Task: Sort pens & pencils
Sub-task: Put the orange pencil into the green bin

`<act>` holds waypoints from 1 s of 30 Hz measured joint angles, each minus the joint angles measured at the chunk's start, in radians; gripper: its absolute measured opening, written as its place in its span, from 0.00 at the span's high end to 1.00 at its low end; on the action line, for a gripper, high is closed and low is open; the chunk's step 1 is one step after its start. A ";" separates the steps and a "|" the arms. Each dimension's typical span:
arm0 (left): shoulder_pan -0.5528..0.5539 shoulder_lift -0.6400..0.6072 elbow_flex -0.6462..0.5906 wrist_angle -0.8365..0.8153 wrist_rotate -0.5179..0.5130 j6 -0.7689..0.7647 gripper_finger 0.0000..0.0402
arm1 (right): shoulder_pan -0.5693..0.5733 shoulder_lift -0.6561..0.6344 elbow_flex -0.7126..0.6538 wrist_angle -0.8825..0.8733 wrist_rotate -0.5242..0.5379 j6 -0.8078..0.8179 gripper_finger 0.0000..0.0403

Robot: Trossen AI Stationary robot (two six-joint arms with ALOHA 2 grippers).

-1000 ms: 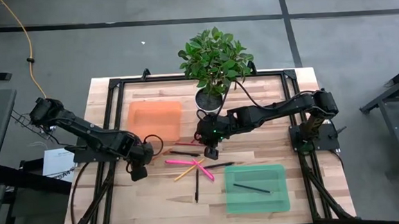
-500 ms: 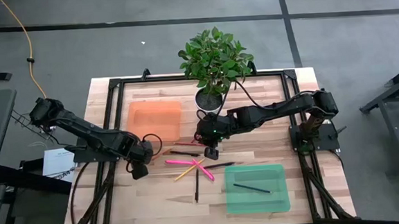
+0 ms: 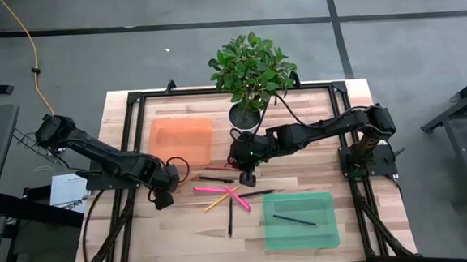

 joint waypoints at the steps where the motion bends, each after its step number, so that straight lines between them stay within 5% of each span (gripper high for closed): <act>1: 0.000 0.010 0.000 0.005 0.001 0.000 0.88 | 0.000 0.000 0.000 0.000 0.000 0.000 0.86; 30: 0.000 0.102 -0.016 0.064 0.001 -0.030 0.88 | 0.000 0.000 0.000 0.000 0.000 0.000 0.86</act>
